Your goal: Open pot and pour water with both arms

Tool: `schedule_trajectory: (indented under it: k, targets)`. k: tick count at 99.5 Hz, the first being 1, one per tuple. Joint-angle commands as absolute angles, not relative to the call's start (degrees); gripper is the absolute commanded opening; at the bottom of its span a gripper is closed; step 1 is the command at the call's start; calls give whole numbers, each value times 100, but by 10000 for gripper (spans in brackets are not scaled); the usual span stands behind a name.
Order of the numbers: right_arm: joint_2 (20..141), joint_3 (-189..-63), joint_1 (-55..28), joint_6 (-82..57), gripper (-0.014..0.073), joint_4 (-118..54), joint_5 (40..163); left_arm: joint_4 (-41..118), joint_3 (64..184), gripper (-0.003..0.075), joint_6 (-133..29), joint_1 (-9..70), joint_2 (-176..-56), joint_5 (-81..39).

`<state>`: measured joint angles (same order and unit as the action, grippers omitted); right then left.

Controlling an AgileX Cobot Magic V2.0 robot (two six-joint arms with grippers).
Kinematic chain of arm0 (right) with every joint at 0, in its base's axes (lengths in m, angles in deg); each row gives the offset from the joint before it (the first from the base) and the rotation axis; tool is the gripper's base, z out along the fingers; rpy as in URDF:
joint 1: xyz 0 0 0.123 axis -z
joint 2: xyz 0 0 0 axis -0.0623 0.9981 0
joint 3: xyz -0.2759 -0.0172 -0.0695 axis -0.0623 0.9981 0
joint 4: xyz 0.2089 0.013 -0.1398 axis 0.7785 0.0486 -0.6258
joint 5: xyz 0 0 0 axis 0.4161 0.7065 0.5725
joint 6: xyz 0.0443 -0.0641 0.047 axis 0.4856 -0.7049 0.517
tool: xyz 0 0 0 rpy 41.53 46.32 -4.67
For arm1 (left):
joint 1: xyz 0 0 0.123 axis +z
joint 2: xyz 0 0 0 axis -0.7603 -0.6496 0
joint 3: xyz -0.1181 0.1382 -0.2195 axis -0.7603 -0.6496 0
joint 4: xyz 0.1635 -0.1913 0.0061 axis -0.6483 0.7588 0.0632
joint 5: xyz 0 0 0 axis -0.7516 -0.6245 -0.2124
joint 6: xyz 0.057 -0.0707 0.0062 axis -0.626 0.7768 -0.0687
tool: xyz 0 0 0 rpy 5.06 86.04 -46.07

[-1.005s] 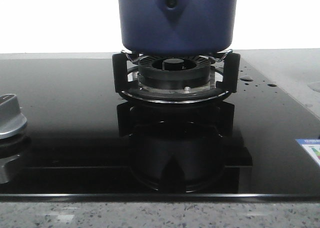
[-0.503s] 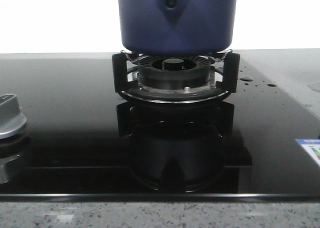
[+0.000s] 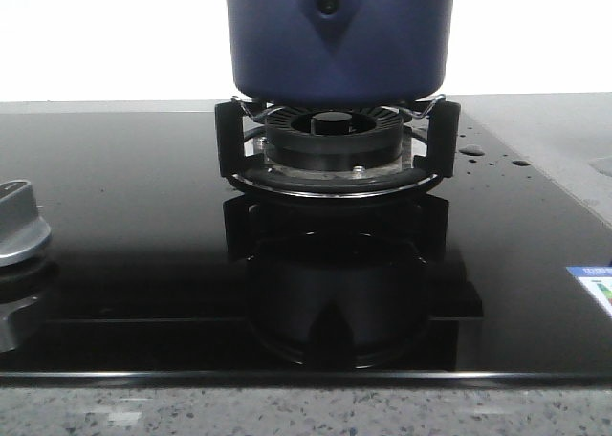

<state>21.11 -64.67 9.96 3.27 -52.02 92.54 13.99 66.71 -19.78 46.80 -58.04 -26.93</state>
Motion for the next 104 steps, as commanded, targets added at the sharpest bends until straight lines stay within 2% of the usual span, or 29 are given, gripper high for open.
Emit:
schedule_trajectory:
  k: [1,35,104]
  targets:
    - [2024,-6339,1011,449,-71,-5466,9212,1389,6406,-20,-1917,4690,-5624,-2477]
    - [2026,-6339,1011,449,-71,-5395,10729,1389,6406,-20,-1917,4690,-5624,-2477]
    - [2026,-6339,1011,449,-71,-5395,10638,1389,6406,-20,-1917,4690,-5624,-2477]
